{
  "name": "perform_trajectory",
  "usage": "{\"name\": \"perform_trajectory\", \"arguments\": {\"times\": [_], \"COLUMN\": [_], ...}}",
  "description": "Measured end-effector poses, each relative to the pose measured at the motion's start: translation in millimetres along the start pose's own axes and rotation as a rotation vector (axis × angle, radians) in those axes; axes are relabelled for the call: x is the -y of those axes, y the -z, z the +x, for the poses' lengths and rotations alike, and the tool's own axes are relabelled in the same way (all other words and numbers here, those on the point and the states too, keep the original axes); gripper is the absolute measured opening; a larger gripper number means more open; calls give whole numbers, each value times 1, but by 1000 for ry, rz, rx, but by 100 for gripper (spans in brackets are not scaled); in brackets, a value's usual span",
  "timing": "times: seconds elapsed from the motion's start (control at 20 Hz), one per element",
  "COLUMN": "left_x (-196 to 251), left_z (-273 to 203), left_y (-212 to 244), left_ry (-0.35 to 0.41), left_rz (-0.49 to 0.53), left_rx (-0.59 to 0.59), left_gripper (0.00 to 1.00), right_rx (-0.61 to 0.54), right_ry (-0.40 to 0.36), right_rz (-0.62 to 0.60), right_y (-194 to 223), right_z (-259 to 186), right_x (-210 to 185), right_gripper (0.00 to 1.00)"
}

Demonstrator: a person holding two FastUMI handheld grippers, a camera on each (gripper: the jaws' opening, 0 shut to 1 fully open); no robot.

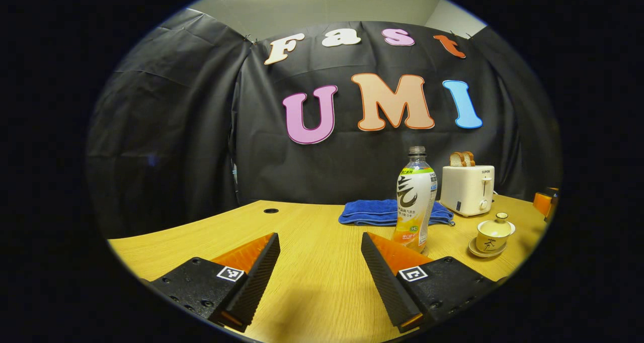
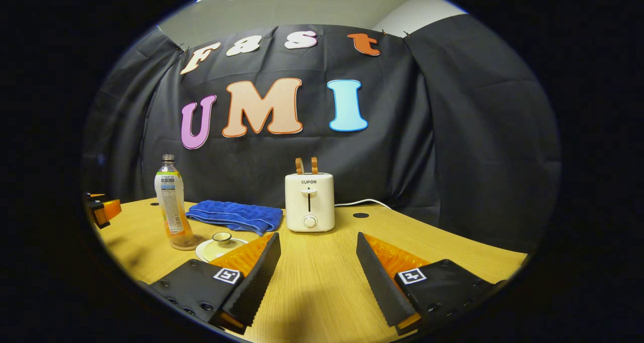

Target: Open the teacup lid with one hand, grasp the water bottle and pour water into the teacup with the other hand; after pouring, place the water bottle on the coaster and then close the teacup lid.

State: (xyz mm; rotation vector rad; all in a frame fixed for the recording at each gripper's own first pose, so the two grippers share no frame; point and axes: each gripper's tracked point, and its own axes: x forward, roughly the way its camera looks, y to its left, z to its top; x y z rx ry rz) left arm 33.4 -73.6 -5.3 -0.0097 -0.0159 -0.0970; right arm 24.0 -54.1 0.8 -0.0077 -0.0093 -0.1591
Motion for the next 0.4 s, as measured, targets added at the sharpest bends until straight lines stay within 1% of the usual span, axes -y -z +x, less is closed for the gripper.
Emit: {"name": "perform_trajectory", "arguments": {"times": [0.4], "left_x": [0], "left_z": [-1], "left_y": [1], "left_ry": [-1], "left_rz": [1], "left_rx": [-1], "left_gripper": [95], "right_rx": [0], "right_ry": [0], "right_rz": [0], "right_y": [0], "right_z": [0], "right_x": [0], "right_gripper": [96]}}
